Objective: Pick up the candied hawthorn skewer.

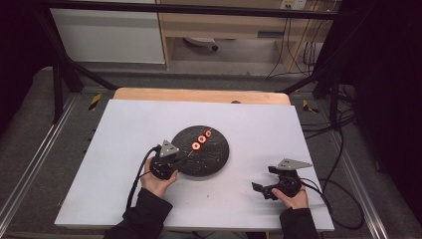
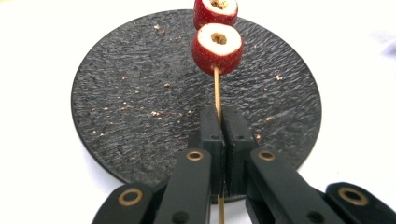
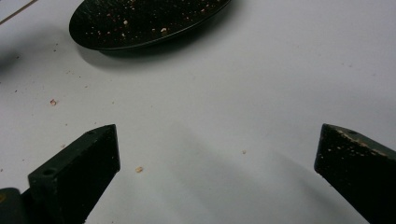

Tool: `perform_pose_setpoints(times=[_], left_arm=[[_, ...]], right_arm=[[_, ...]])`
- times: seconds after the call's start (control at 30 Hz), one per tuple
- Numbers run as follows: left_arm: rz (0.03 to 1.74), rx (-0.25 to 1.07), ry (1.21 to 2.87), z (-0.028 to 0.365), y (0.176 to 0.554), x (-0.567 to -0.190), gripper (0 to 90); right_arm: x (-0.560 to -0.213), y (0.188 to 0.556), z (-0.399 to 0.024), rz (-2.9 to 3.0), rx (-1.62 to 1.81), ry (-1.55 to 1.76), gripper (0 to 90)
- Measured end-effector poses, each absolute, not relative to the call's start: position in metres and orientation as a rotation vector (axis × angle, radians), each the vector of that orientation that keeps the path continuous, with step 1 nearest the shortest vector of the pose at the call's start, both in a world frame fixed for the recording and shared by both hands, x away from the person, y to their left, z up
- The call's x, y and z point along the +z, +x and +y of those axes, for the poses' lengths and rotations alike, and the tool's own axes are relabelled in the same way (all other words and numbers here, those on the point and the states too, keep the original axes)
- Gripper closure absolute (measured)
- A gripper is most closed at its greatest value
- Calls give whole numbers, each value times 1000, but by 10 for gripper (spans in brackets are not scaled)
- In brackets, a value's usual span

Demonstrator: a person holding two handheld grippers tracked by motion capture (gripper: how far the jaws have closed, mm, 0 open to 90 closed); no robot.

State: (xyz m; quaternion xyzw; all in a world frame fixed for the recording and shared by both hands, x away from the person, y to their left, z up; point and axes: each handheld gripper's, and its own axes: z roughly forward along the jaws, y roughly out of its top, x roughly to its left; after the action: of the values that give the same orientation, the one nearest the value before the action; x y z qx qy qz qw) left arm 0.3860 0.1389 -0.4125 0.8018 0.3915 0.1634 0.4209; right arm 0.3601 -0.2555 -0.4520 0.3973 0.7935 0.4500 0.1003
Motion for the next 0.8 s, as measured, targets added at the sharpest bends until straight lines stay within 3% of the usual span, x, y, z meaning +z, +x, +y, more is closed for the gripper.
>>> perform_pose_setpoints(times=[0.8], left_arm=[[853, 401, 1902, 182, 347, -409, 879]], right_arm=[[-447, 360, -241, 2339, 1384, 1160, 6]])
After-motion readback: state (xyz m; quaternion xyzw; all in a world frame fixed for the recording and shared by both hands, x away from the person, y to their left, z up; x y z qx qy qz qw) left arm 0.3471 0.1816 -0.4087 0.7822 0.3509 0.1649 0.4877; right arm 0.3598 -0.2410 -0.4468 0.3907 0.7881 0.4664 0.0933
